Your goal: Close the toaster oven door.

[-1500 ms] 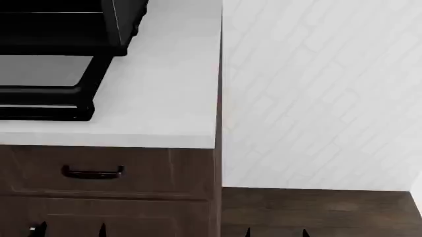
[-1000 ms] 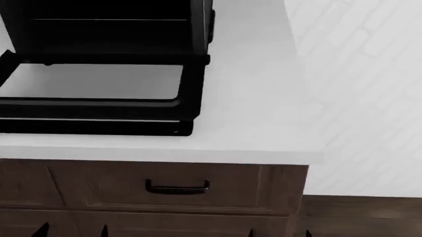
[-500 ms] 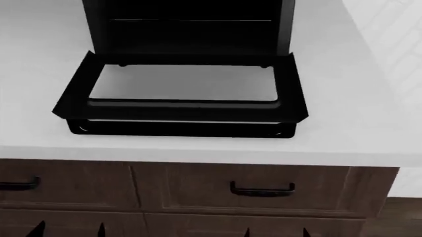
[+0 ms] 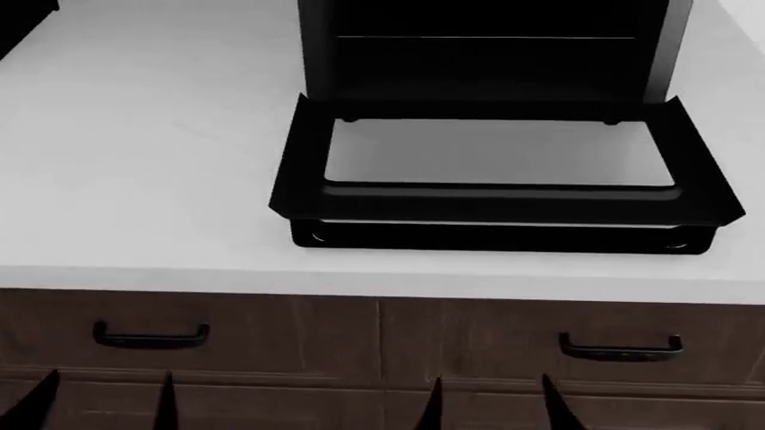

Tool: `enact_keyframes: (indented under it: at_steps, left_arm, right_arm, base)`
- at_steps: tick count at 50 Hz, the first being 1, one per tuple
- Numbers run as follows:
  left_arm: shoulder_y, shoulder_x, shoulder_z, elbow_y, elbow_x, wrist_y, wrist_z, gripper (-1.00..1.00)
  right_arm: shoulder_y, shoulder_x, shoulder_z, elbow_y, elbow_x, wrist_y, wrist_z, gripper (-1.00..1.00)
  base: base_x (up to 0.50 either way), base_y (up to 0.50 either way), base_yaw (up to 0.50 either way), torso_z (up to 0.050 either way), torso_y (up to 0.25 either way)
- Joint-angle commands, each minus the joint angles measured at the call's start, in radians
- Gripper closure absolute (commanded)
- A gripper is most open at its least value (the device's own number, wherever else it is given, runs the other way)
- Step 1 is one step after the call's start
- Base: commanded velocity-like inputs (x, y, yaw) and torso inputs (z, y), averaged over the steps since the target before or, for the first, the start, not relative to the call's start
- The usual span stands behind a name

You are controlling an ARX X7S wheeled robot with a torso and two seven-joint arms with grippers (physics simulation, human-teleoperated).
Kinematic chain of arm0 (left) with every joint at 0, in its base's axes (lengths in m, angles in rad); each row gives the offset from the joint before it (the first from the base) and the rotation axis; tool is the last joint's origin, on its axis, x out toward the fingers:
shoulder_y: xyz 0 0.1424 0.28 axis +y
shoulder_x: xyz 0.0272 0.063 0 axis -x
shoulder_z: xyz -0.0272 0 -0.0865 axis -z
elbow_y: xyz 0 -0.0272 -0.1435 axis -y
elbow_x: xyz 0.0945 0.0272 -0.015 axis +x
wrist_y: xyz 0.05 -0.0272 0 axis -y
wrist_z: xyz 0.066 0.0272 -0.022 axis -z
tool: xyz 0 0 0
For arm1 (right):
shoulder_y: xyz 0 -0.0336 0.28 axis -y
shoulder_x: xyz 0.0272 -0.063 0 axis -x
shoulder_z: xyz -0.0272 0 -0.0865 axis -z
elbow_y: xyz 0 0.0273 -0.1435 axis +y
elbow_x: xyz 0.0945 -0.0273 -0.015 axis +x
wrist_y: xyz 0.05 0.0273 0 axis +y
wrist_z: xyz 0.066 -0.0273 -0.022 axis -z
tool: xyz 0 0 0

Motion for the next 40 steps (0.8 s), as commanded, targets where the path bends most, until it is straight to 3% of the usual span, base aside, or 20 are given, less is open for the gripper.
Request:
enact_keyframes:
  at_steps: [1, 6, 10, 14, 25, 27, 40]
  left_arm:
    - [-0.034, -0.022, 0.004, 0.171, -0.005, -0.178, -0.037, -1.0]
    - [-0.094, -0.032, -0.001, 0.294, -0.006, -0.356, -0.068, -1.0]
    - [-0.178, -0.042, -0.01, 0.374, -0.022, -0.508, -0.072, -1.0]
    - [-0.219, -0.049, -0.015, 0.421, -0.026, -0.569, -0.079, -1.0]
    - [-0.25, -0.068, -0.008, 0.52, -0.033, -0.646, -0.084, -1.0]
    - [-0.233, -0.072, -0.028, 0.525, -0.066, -0.594, -0.049, -1.0]
    - [-0.229, -0.086, -0.002, 0.541, -0.047, -0.603, -0.07, -1.0]
  right_arm:
    - [0.043, 0.015, -0.012, -0.146, -0.03, 0.131, 0.036, -1.0]
    - [0.11, 0.023, -0.012, -0.333, -0.039, 0.336, 0.036, -1.0]
    - [0.163, 0.028, 0.0, -0.403, -0.034, 0.417, 0.033, -1.0]
    - [0.187, 0.03, -0.007, -0.43, -0.027, 0.452, 0.026, -1.0]
    - [0.183, 0.045, -0.022, -0.455, -0.02, 0.42, 0.022, -1.0]
    - [0.174, 0.047, -0.031, -0.453, -0.035, 0.4, 0.036, -1.0]
    - [0.184, 0.061, -0.037, -0.484, -0.034, 0.429, 0.042, -1.0]
  base:
    - [0.0, 0.0, 0.0, 0.0, 0.0]
    - [0.0, 0.0, 0.0, 0.0, 0.0]
    - [0.0, 0.0, 0.0, 0.0, 0.0]
    - [0.0, 0.0, 0.0, 0.0, 0.0]
    - [0.32, 0.07, 0.0, 0.0, 0.0]
    - [0.2, 0.06, 0.0, 0.009, 0.0]
    - [0.0, 0.0, 0.0, 0.05, 0.0]
